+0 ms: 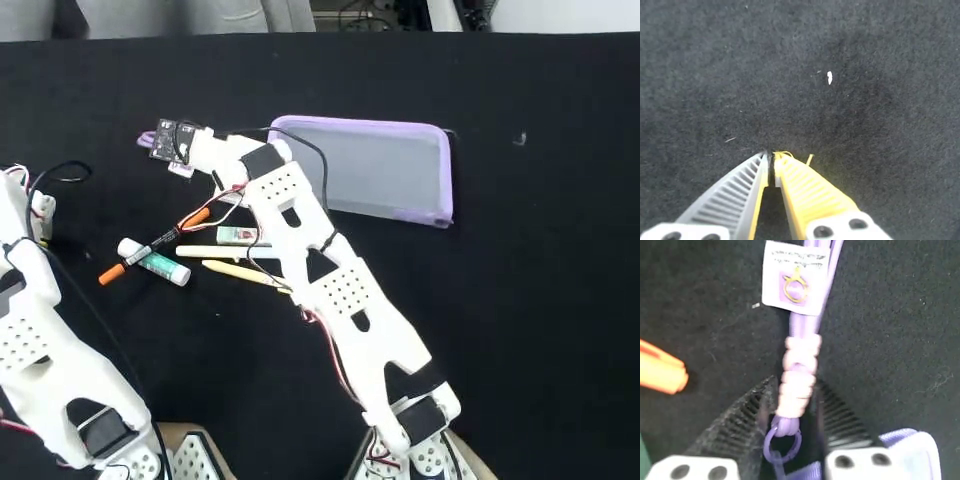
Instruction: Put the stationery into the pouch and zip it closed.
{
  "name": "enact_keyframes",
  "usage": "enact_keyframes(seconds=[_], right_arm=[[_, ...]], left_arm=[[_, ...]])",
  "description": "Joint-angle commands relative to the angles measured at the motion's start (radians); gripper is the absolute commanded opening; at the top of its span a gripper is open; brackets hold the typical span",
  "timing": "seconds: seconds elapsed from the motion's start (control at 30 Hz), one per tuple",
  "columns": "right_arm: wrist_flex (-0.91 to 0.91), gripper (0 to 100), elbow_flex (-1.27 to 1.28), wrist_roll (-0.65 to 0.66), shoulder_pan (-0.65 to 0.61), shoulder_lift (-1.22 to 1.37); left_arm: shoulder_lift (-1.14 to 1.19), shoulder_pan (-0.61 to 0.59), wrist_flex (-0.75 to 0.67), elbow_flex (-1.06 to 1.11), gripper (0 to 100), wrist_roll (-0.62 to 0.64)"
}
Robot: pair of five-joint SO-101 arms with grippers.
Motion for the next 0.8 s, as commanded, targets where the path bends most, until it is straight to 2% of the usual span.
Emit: enact_keyframes(seconds=[0.0,0.17,0.33,0.77], right_arm=[[0.064,1.8,-0.015,0.02,0.014,-0.031],[0.064,1.3,-0.087,0.012,0.012,-0.041],[0.055,1.1,-0.183,-0.089,0.017,-0.054],[0.083,1.1,-0.177,-0.256,0.018,-0.378]], left_arm=[[0.037,-0.041,-0.012,-0.031,3,0.009],[0.037,-0.041,-0.012,-0.031,3,0.009],[0.037,-0.041,-0.012,-0.031,3,0.009],[0.034,-0.041,-0.012,-0.031,3,0.009]])
